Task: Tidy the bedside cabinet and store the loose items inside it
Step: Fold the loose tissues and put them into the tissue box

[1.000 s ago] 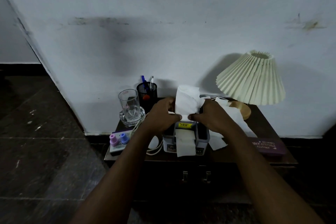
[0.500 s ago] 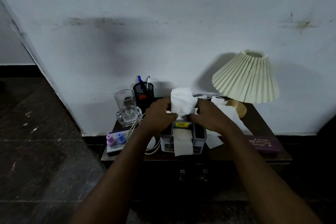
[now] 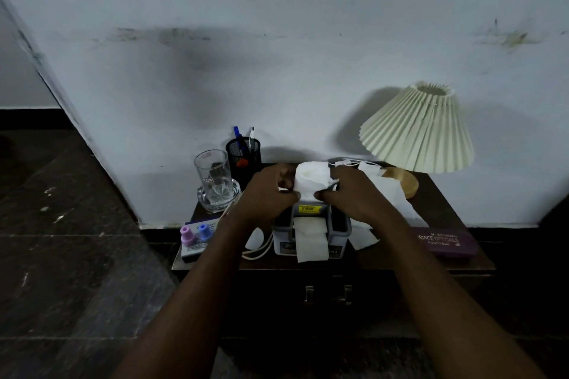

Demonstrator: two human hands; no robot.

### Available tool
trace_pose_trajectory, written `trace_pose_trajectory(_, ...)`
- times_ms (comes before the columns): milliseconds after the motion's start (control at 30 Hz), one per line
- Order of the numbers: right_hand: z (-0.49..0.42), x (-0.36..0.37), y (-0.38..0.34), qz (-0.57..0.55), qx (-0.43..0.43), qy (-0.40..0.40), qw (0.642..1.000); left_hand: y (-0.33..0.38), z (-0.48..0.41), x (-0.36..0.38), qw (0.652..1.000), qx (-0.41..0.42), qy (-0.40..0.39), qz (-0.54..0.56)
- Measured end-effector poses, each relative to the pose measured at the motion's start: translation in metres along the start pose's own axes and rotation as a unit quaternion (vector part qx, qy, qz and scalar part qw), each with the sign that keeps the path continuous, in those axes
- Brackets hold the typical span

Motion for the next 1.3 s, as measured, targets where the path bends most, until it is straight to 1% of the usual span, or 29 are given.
trace_pose_trajectory(67, 0.001, 0.0, 0.002, -0.02, 0.006, -0.008, 1.0, 0.0, 0.0, 0.001, 1.0, -0.003, -0.005, -0.022)
trace_pose_trajectory(133, 0.0, 0.001, 0.005, -0.014, 0.018, -0.009, 1.0, 0.002, -0.001, 0.001, 0.999, -0.001, -0.004, -0.034)
trace_pose_trajectory(200, -0.001, 0.002, 0.007, 0.013, 0.02, -0.004, 1.0, 0.003, -0.002, 0.002, 1.0, 0.0, 0.0, -0.015)
trace_pose_trajectory(267, 0.0, 0.003, 0.008, 0.016, 0.029, -0.008, 0.999, 0.004, -0.002, 0.003, 1.0, -0.003, 0.012, 0.006)
trace_pose_trajectory(367, 0.0, 0.003, 0.01, 0.001, 0.042, -0.02, 0.999, 0.001, -0.004, 0.003, 0.999, -0.006, 0.025, -0.02)
trace_pose_trajectory(467, 0.003, -0.001, 0.009, -0.035, 0.047, -0.009, 0.998, -0.001, -0.005, 0.003, 0.999, -0.007, 0.027, -0.032)
trace_pose_trajectory(533, 0.002, -0.002, 0.008, -0.032, 0.045, 0.0, 0.998, 0.001, -0.005, 0.002, 0.999, -0.005, 0.026, -0.019)
trace_pose_trajectory(600, 0.002, -0.002, 0.007, -0.011, 0.039, 0.001, 0.999, 0.001, -0.004, 0.001, 0.999, -0.01, 0.029, 0.018)
trace_pose_trajectory(733, 0.001, 0.002, 0.011, 0.003, 0.042, -0.027, 0.999, 0.0, -0.005, 0.004, 0.999, -0.006, 0.032, 0.012)
trace_pose_trajectory(833, 0.003, -0.003, 0.009, -0.043, 0.045, -0.041, 0.997, -0.006, -0.006, 0.007, 1.0, -0.018, 0.023, 0.011)
trace_pose_trajectory(867, 0.003, -0.01, 0.009, -0.039, 0.042, -0.032, 0.998, -0.008, -0.007, 0.007, 0.999, -0.022, 0.021, 0.013)
trace_pose_trajectory(933, 0.0, -0.026, 0.01, 0.045, 0.023, -0.02, 0.999, -0.01, -0.007, 0.008, 0.999, -0.026, 0.017, 0.022)
trace_pose_trajectory(967, 0.0, -0.03, 0.012, 0.084, 0.02, -0.038, 0.996, -0.012, -0.008, 0.008, 0.999, -0.028, 0.015, 0.028)
trace_pose_trajectory(1000, 0.002, -0.028, 0.016, 0.104, 0.035, -0.073, 0.991, -0.012, -0.008, 0.009, 0.999, -0.032, 0.012, 0.034)
trace_pose_trajectory(1067, 0.01, -0.016, 0.024, 0.122, 0.075, -0.146, 0.979, -0.014, -0.008, 0.011, 0.998, -0.039, 0.004, 0.052)
trace_pose_trajectory(1200, 0.017, 0.008, 0.027, 0.169, 0.115, -0.189, 0.96, -0.017, -0.007, 0.013, 0.994, -0.048, -0.009, 0.094)
trace_pose_trajectory(1300, 0.02, 0.033, 0.032, 0.227, 0.107, -0.274, 0.928, -0.021, -0.006, 0.013, 0.992, -0.061, -0.009, 0.112)
Point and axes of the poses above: each hand's wrist, its own z-axis away from the middle knuckle, its own x-axis out of the palm, y = z × x, the point moved 9 cm from there along -z, towards the middle knuckle, and after that the axes turned 8 degrees about -z, right-handed, at the moved point
